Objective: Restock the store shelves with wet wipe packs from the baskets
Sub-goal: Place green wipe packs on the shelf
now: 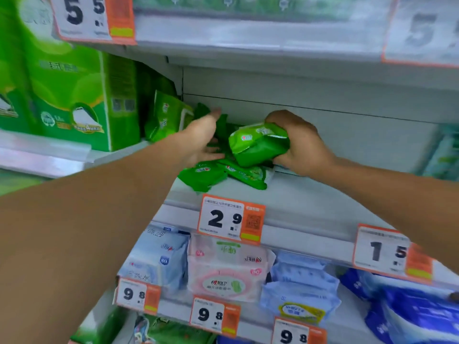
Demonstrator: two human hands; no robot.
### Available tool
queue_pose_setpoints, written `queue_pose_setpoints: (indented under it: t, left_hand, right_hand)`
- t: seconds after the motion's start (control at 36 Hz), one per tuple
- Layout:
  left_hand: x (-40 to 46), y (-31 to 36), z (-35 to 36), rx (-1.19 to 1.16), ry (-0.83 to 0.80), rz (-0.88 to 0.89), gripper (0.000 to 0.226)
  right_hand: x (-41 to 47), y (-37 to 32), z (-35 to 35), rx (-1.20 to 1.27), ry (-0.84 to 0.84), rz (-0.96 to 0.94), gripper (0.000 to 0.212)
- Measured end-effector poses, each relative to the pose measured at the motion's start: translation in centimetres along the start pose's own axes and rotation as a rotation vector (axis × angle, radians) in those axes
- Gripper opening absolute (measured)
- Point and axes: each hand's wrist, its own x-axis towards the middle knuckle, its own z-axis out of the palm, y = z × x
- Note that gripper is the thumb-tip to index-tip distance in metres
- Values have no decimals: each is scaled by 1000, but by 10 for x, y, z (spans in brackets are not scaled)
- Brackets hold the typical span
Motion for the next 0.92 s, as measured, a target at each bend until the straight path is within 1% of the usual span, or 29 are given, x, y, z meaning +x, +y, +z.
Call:
queue_pose_setpoints:
  t: [0.06, 0.08, 0.14, 0.17, 0.22, 0.28, 0.36, 0.44, 0.5, 0.56, 0.58, 0.64, 0.67, 0.69, 0.72, 0.75, 0.81, 0.86, 0.92]
  left_hand:
    - [-6, -2, 4, 56, -36, 7, 69]
    - [-12, -2, 7, 76, -72, 7, 66]
    - [-29, -1, 15, 136, -161, 18, 50]
    - [-38, -1, 19, 161, -204, 27, 46]
    - [-56, 0, 21, 147, -260, 43, 47]
    - [-75, 3, 19, 75, -295, 42, 51]
    - [-105, 6, 13, 13, -322, 36, 64]
    - [-138, 4, 9, -7, -329, 22, 56]
    - [-160, -2, 2, -8, -340, 5, 45]
    - [-181, -11, -6, 71, -370, 3, 40]
    - [-192, -16, -10, 120, -386, 3, 44]
    - [-208, -27, -15, 171, -394, -12, 57]
    - [-215, -32, -16, 173, -385, -18, 61]
    - [-220, -36, -18, 172, -376, -15, 61]
    - [-225, -39, -21, 173, -369, -12, 57]
    - [-231, -40, -23, 174, -368, -16, 51]
    - [-239, -43, -31, 179, -365, -46, 41]
    - [-246, -47, -41, 210, -358, -117, 42]
    - [-251, -57, -54, 261, -363, -232, 43]
  right_hand:
    - [-23, -2, -18, 5, 44, -162, 48]
    - [-33, -6, -27, 12, 69, -245, 47]
    - [-53, -18, -46, 30, 111, -394, 41]
    - [-62, -26, -56, 33, 112, -457, 37]
    - [-78, -43, -75, 47, 105, -546, 31]
    - [-88, -54, -91, 66, 127, -588, 29]
    - [-102, -59, -110, 65, 203, -594, 36]
    - [-118, -63, -125, 47, 278, -480, 46]
    - [-128, -68, -134, 36, 307, -401, 40]
    - [-136, -70, -143, -40, 292, -378, 32]
    - [-141, -69, -145, -78, 267, -354, 32]
    - [-150, -72, -146, -128, 209, -321, 44]
    - [-153, -73, -145, -147, 164, -257, 47]
    - [-154, -78, -147, -149, 164, -282, 44]
    - [-155, -84, -145, -52, 179, -288, 38]
    - [-157, -85, -142, -13, 209, -330, 39]
    - [-159, -92, -135, 60, 192, -352, 47]
    - [-167, -101, -122, 89, 189, -303, 54]
    - [-183, -113, -102, 136, 128, -243, 54]
